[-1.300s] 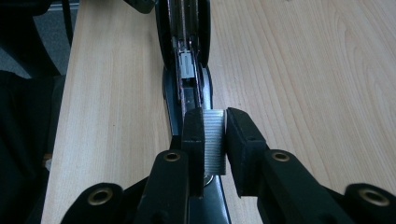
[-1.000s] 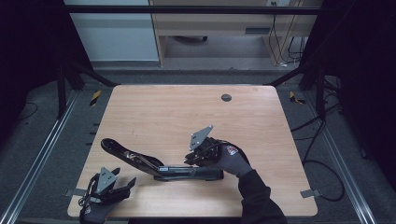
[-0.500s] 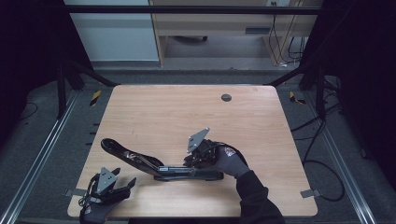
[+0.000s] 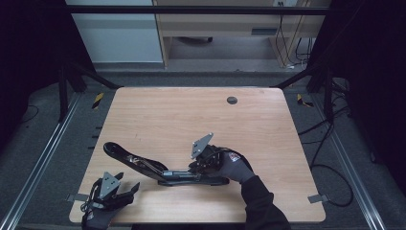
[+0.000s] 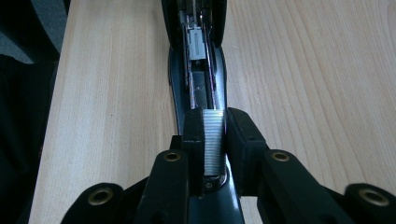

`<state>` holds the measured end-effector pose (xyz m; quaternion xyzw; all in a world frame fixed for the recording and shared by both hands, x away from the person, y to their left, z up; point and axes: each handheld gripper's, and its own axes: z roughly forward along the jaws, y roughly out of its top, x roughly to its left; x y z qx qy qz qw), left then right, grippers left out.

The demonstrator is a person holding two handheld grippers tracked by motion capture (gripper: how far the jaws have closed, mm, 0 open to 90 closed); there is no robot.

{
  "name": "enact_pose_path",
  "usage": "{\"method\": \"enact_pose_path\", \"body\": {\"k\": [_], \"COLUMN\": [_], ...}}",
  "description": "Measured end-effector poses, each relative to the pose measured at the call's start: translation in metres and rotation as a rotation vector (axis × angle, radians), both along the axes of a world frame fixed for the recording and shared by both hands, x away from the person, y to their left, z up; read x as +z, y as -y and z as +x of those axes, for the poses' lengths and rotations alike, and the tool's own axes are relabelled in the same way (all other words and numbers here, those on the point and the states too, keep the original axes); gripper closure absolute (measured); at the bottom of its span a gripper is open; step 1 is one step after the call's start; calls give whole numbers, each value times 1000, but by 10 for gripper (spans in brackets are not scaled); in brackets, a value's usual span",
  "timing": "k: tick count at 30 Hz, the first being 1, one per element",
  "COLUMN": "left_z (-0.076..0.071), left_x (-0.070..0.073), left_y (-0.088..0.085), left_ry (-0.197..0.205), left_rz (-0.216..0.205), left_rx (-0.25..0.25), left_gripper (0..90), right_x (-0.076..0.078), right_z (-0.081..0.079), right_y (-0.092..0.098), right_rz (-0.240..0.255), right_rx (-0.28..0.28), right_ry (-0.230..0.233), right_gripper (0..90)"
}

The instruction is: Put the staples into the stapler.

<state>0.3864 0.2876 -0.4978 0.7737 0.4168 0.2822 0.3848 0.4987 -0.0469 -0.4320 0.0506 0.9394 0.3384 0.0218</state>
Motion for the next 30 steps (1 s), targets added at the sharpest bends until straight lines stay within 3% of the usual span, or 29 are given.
{"method": "enact_pose_path", "body": {"k": [30], "left_z": [0], "left_x": [0], "left_y": [0], "left_ry": [0], "left_rz": [1], "left_rx": [0], "left_gripper": [272], "right_x": [-6], "right_z": [0], "right_y": [-5], "right_rz": [-12], "right_rx": [25], "right_ry": [-7], "right_gripper": [781]}}
